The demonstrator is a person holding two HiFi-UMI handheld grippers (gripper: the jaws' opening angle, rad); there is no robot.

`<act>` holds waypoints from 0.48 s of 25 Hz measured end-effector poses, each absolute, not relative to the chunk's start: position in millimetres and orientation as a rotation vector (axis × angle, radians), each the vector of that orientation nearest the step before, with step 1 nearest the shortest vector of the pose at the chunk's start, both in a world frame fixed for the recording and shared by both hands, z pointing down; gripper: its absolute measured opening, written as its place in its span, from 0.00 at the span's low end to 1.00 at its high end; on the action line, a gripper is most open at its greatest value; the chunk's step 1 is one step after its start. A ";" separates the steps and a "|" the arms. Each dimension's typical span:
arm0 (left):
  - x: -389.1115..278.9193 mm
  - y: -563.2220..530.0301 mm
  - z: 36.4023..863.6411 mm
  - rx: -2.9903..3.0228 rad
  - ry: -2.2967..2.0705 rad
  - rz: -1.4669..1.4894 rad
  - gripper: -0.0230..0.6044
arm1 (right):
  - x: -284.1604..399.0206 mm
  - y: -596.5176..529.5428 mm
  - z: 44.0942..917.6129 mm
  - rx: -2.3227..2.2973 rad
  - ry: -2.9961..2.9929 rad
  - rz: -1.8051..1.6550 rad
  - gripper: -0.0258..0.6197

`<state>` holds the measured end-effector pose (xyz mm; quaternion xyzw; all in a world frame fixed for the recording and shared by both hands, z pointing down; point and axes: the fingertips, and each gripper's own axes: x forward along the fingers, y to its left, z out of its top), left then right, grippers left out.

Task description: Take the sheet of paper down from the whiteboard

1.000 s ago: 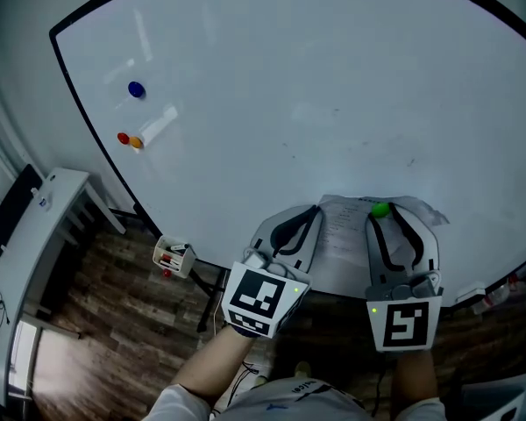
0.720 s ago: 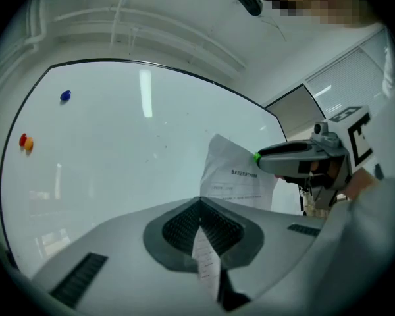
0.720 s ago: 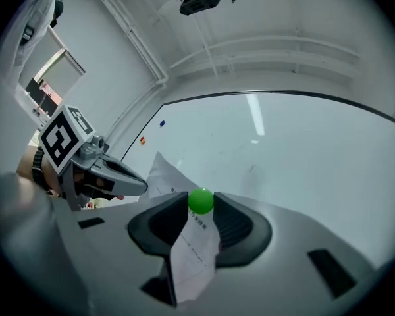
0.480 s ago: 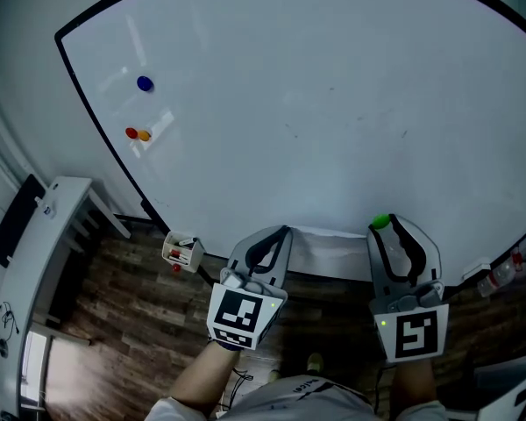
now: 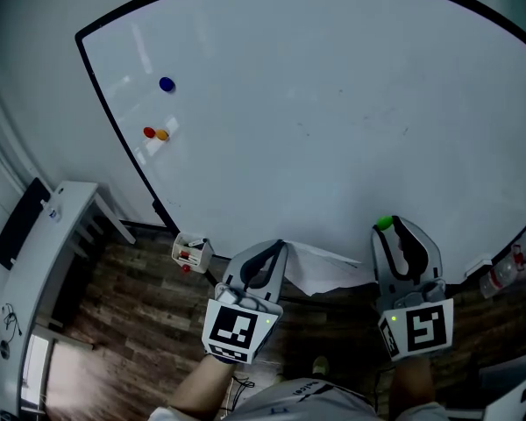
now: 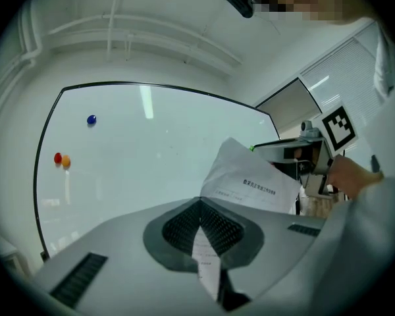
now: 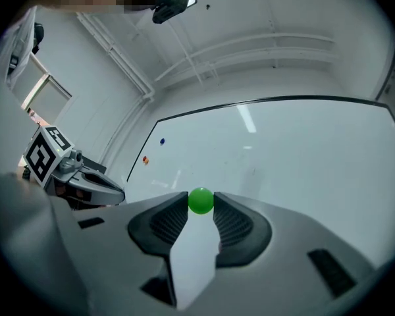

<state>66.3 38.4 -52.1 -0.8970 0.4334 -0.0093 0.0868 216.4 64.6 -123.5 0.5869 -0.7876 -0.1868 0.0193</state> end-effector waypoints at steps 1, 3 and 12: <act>64.8 40.3 -52.5 -2.672 1.289 -0.028 0.06 | 216.6 65.0 -123.6 1.828 -2.456 -0.564 0.24; 63.0 43.0 -54.3 -2.671 1.286 -0.022 0.06 | 216.5 65.0 -123.0 1.833 -2.477 -0.536 0.24; 64.7 46.8 -57.7 -2.681 1.289 0.008 0.06 | 213.6 63.9 -119.2 1.805 -2.501 -0.498 0.24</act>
